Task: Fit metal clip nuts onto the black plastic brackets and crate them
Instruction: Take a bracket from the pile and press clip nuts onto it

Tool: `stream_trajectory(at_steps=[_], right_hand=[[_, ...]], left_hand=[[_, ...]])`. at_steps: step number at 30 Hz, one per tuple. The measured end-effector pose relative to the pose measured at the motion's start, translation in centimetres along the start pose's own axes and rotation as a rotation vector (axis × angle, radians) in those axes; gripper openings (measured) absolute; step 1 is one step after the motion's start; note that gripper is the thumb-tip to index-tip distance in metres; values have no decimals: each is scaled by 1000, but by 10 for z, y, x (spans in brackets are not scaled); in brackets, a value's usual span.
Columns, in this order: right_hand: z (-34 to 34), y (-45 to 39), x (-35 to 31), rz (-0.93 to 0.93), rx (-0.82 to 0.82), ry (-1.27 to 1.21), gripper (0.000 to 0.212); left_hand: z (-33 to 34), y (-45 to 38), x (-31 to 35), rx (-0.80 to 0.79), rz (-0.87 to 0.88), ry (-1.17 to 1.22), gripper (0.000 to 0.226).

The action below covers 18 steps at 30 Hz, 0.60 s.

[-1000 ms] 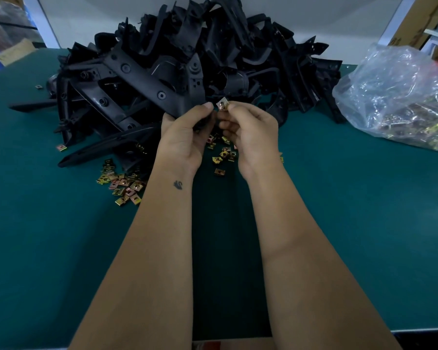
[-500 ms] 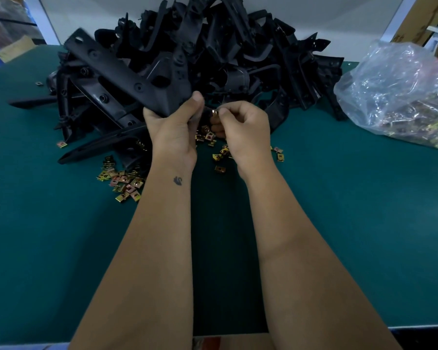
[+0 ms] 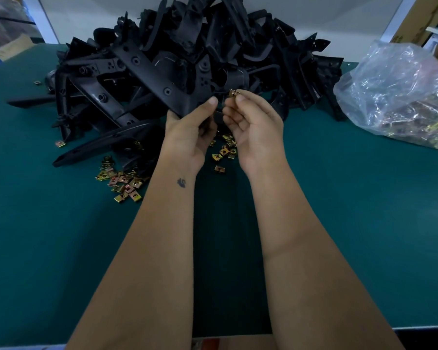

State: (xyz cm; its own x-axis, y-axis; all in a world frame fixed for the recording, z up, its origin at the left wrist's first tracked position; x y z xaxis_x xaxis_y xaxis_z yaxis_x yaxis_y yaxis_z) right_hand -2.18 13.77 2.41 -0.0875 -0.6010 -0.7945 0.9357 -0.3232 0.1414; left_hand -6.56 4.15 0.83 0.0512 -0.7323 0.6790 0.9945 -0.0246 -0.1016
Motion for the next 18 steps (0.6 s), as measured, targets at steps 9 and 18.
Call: stream_trajectory(at_steps=[9, 18], right_hand=[[1, -1, 1, -52, 49, 72, 15], [0, -3, 2, -53, 78, 66, 15]], left_hand=[[3, 6, -3, -54, -104, -28, 32], [2, 7, -4, -112, -87, -132, 31]])
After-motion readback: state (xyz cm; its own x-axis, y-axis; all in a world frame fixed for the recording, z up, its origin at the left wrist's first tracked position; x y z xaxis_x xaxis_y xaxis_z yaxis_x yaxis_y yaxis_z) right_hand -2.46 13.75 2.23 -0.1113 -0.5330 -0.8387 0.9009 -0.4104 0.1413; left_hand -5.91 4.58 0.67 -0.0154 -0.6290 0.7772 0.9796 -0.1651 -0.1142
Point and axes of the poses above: each hand's wrist, its own y-axis away from the middle knuckle, its own z-axis out of the palm, x = y × z, the point moved 1 cm from there along -y, towards the middle knuckle, and after that the axes turned 14 degrees about z, right-handed, at the moved point
